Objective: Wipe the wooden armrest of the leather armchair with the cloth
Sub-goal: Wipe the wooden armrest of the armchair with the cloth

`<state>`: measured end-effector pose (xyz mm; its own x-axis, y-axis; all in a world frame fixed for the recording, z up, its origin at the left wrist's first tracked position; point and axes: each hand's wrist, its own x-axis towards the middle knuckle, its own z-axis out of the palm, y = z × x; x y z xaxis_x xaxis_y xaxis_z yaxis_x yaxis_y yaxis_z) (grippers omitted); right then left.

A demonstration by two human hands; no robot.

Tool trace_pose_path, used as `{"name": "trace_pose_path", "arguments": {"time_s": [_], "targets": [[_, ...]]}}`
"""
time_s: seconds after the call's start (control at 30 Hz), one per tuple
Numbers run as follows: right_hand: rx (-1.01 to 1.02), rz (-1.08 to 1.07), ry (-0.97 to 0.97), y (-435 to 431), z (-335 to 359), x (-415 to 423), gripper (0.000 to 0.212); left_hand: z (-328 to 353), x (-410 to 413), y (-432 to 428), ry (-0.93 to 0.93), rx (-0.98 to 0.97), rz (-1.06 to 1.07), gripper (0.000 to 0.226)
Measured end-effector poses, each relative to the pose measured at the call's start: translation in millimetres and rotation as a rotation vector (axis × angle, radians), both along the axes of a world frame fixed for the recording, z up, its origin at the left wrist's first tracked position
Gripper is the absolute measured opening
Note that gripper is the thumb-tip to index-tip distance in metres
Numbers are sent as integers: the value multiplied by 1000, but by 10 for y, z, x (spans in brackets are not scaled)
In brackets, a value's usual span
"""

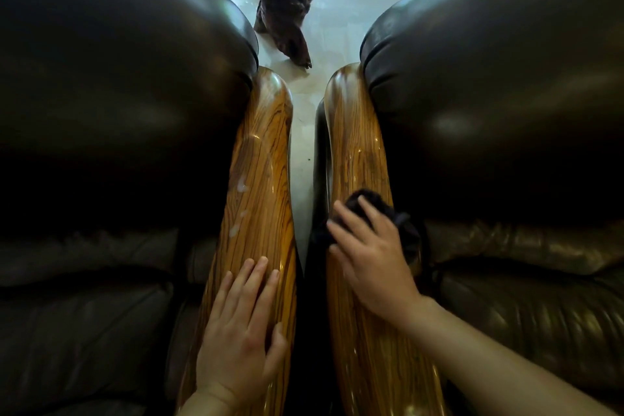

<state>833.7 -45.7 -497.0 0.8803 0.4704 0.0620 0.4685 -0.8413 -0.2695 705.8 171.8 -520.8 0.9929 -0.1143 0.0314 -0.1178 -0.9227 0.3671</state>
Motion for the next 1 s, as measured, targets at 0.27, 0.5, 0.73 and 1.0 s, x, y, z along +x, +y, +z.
{"name": "trace_pose_path", "arguments": {"time_s": [0.27,0.5,0.73,1.0], "targets": [[-192,39,27,139,104,1039,49,-13,4,8,0,12,-3,73],[-60,-159,20,241,90,851,49,22,4,-10,-8,20,-1,72],[-150,217,12,-283,-48,336,44,6,-8,0,-12,-6,-8,73],[-1,-340,121,159,70,1639,52,-23,1,1,-49,-14,-12,72]]}}
